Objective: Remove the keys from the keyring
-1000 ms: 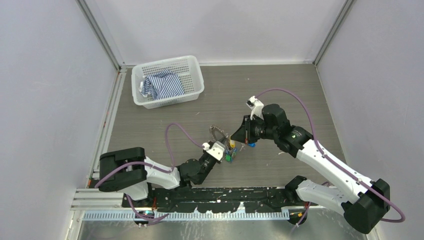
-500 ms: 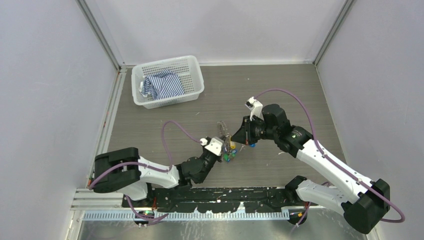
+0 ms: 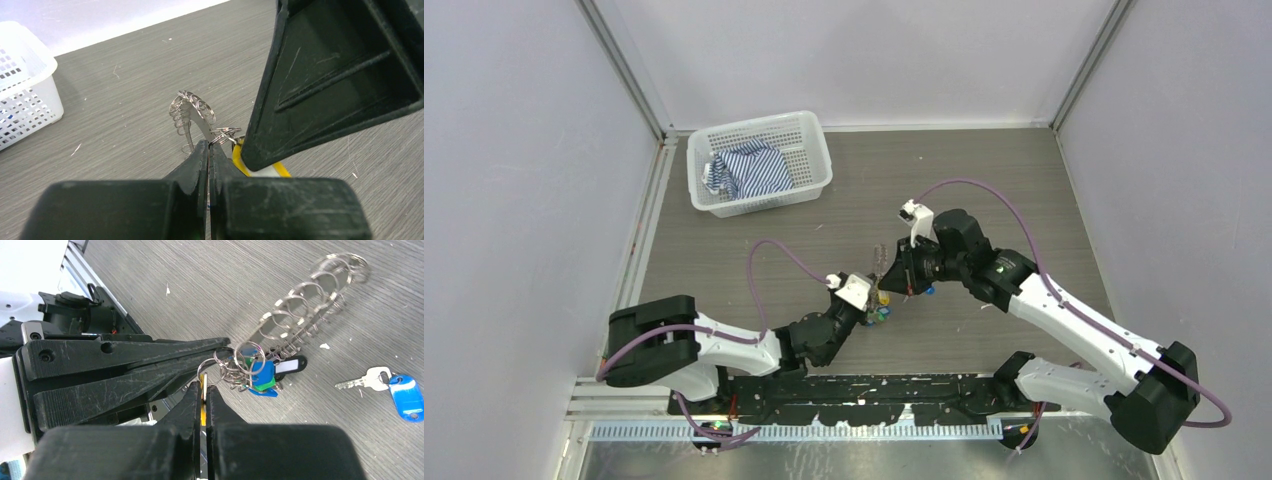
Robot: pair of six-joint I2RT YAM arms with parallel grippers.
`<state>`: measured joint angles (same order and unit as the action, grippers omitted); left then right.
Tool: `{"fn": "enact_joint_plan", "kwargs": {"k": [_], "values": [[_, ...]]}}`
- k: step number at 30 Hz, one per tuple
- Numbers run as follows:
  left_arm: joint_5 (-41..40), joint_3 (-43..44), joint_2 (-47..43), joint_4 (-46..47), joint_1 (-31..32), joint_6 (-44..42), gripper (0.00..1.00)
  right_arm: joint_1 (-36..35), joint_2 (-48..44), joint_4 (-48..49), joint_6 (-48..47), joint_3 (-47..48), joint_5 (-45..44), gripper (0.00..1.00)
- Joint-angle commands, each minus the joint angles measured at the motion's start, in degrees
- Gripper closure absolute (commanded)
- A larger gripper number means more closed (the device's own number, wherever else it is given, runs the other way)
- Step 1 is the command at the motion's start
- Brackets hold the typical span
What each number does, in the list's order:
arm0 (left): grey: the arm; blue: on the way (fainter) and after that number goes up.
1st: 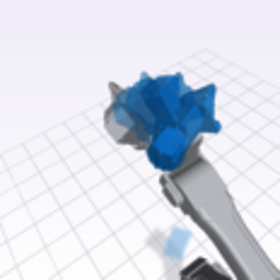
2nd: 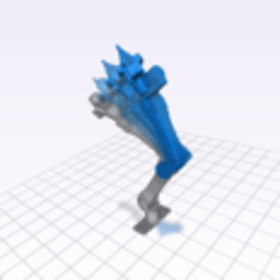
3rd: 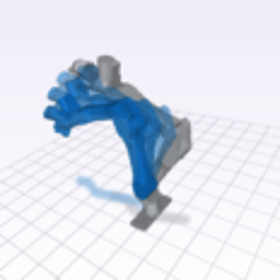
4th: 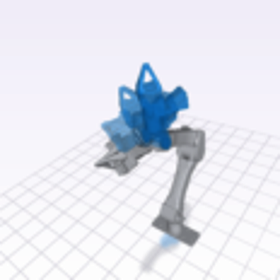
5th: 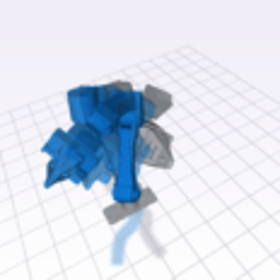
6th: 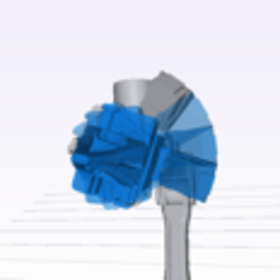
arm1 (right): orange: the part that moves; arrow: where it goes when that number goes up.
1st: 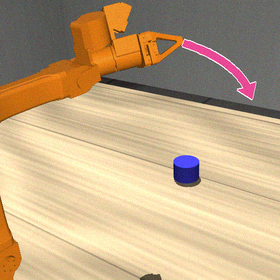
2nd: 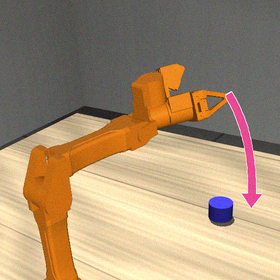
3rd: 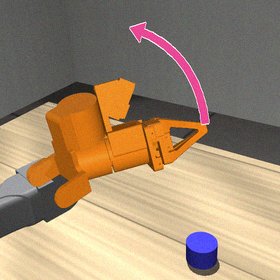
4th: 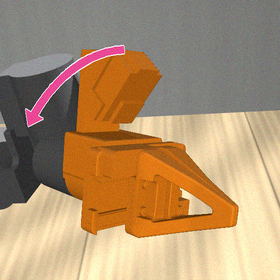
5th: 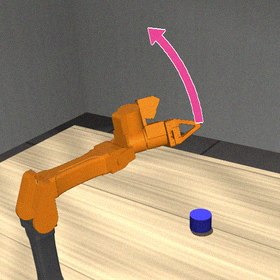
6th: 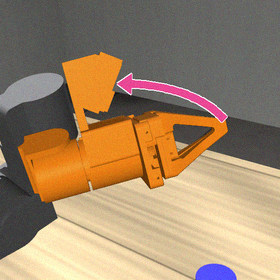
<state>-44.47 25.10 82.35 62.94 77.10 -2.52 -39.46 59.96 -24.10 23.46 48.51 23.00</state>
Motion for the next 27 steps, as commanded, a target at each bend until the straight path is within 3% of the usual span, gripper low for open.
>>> {"fn": "enact_joint_plan", "kwargs": {"k": [1, 8, 15, 27], "values": [[0.1, 2.6, -2.5, 3.4, -0.5, 1.6, 1.00, -2.3, 0.7, -0.1, -2.4, 3.3, -1.5, 0.99], [0.3, 2.7, -3.0, 3.2, -0.5, 1.9, 1.00, -3.1, 1.3, -2.2, -4.2, 3.7, -2.9, 0.99], [0.5, 0.0, -5.0, 2.7, -0.3, 2.2, 1.00, -3.1, -0.8, -8.3, -5.7, 5.7, -13.2, 0.99], [10.1, -5.8, -9.5, 3.7, 0.0, 2.2, 1.00, -3.1, 4.0, -7.9, -11.7, 12.9, -15.9, 0.99]]}}
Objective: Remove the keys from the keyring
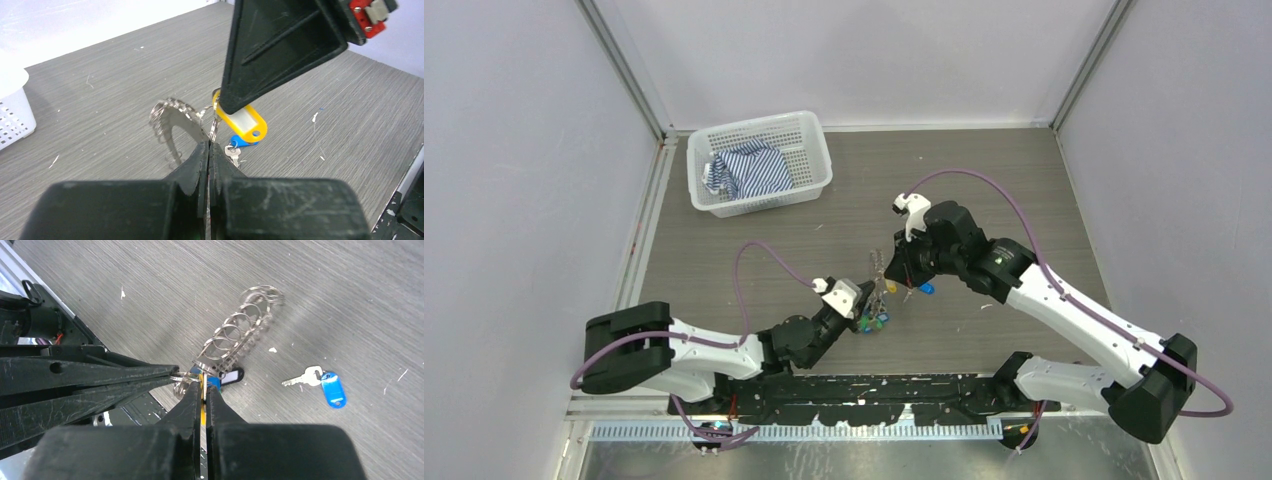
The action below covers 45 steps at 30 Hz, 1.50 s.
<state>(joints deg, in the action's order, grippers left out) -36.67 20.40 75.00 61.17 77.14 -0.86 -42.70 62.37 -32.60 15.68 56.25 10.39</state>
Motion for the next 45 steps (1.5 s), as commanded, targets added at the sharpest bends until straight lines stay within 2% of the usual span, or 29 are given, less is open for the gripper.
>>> {"fn": "enact_joint_plan", "kwargs": {"k": [1, 5, 9, 16, 23, 30, 33, 38, 42, 45], "values": [[2.8, -1.3, -2.3, 5.8, -0.1, 0.5, 1.00, 0.2, 2.1, 0.5, -4.9, 6.1, -3.2, 0.99], [2.3, -1.5, -2.5, 6.4, -0.1, 0.0, 1.00, 0.2, 3.9, 0.1, -7.0, 9.4, -1.8, 0.99], [1.1, -1.7, -2.9, 7.2, -0.5, -0.7, 0.94, 0.1, 4.9, -0.9, -8.2, 11.4, -0.4, 0.99], [2.2, -1.7, -2.4, 9.1, -1.9, -1.7, 0.78, 0.1, 4.4, -1.1, -8.7, 11.5, 2.0, 0.99], [6.7, -1.8, -2.1, 9.5, -3.6, -2.2, 0.78, 0.1, 4.2, -1.9, -9.1, 12.0, 4.6, 0.99], [14.8, -3.3, 3.1, 20.7, -4.5, -2.7, 0.83, 0.2, 5.2, -6.2, -9.4, 14.8, 6.6, 0.99], [13.3, -3.1, 2.9, 20.8, -4.5, -2.3, 0.84, 0.1, 6.0, -9.2, -9.6, 16.7, 6.8, 0.99], [8.8, -3.8, -1.1, 20.5, -4.6, -3.9, 0.76, -0.4, 6.5, -12.0, -9.9, 18.6, 2.9, 0.99], [4.4, -3.5, -5.5, 15.3, -5.4, -2.5, 0.79, -1.4, 7.0, -12.7, -9.7, 20.5, 1.2, 0.99], [5.2, -3.3, -8.8, 9.9, -8.4, 2.0, 0.80, -2.3, 7.6, -13.5, -9.9, 22.2, -0.7, 0.99]]}}
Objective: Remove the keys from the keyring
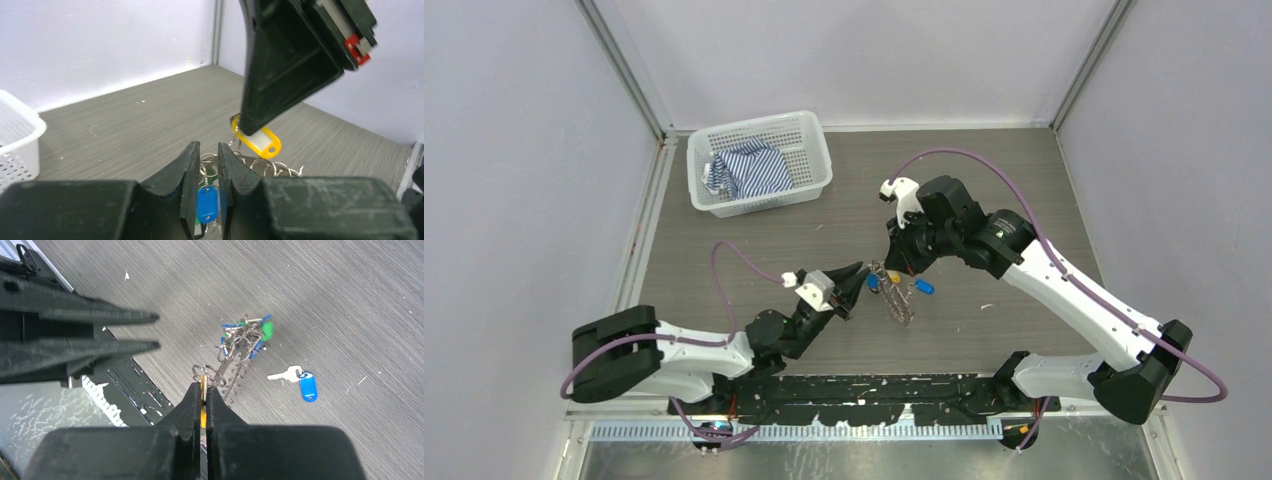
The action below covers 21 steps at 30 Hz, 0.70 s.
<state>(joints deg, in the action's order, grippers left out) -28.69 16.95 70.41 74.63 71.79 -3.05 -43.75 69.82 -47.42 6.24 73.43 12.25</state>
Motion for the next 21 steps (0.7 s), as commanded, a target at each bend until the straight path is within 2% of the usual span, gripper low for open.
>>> {"fn": "enact_joint_plan", "kwargs": {"k": [1, 5, 7, 10, 14, 21], "values": [[-1.4, 0.4, -5.0, -5.9, -4.3, 6.3, 0.80, -1.4, 0.4, 1.0, -0.5, 5.5, -2.6, 0.99], [1.6, 2.2, -5.7, -10.9, -7.8, 7.9, 0.80, -1.6, 0.9, 1.1, -0.8, 5.7, -2.8, 0.99], [4.3, 3.1, -5.3, -11.5, -9.2, 9.0, 0.75, -1.6, 1.3, 1.1, -0.6, 6.2, -3.0, 0.99], [8.5, 6.7, -4.4, -17.9, -10.3, 9.7, 0.71, -1.7, 1.8, 1.1, -0.3, 7.1, -3.4, 0.99], [14.0, 6.6, -4.6, -17.2, -10.3, 10.0, 0.69, -1.7, 2.5, 0.3, -0.3, 8.2, -4.1, 0.99], [22.2, 8.0, -7.3, -22.9, -10.3, 10.6, 0.73, -2.0, 3.1, -1.7, 0.0, 11.0, -6.1, 0.99]]}}
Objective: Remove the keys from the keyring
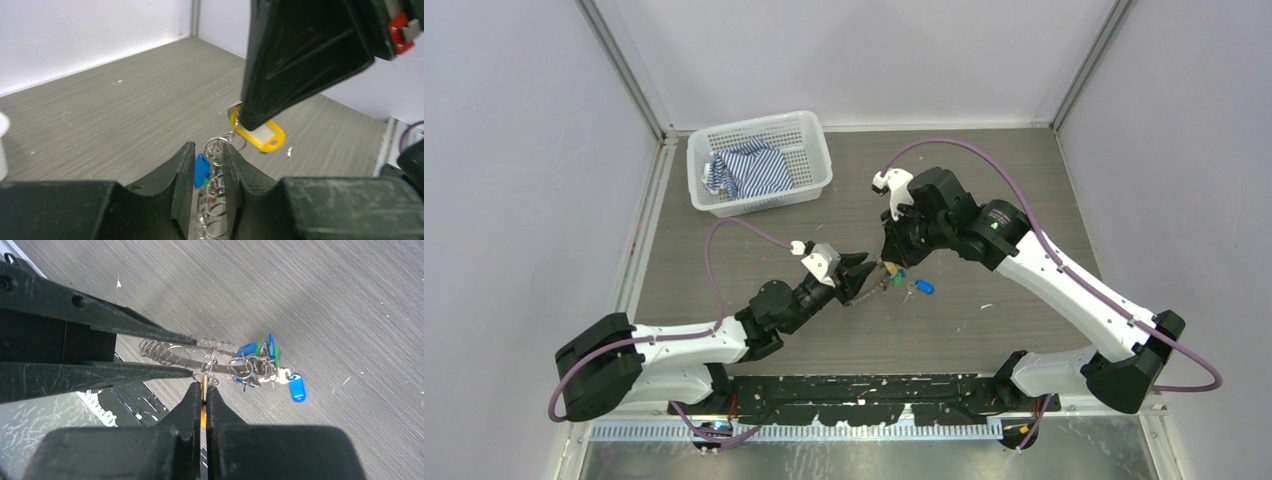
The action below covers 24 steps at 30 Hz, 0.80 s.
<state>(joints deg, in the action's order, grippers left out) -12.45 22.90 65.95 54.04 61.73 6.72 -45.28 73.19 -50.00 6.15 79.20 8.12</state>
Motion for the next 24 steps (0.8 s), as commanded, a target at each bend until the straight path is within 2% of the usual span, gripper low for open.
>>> {"fn": "enact_joint_plan", "kwargs": {"k": [1, 8, 11, 16, 24], "values": [[6.2, 2.1, -3.8, -3.1, -0.2, 0.6, 0.74, -0.5, 0.1, 0.3, 0.3, 5.9, -2.4, 0.99], [8.4, 5.9, -13.3, -15.8, -0.3, -2.9, 0.78, -2.7, 2.9, -5.0, 0.7, 11.7, -6.3, 0.99], [12.0, 7.4, -13.6, -16.7, -0.3, -0.9, 0.79, -3.2, 3.4, -6.2, 0.8, 13.3, -6.7, 0.99], [12.2, 3.4, -8.7, -5.9, 1.0, 1.4, 0.80, -3.2, 4.7, -8.6, 0.9, 16.8, -4.2, 0.99], [5.6, -3.3, 0.0, 15.1, 5.7, -8.1, 0.79, -3.2, 4.5, -9.9, 0.2, 15.1, 6.1, 0.99]]}}
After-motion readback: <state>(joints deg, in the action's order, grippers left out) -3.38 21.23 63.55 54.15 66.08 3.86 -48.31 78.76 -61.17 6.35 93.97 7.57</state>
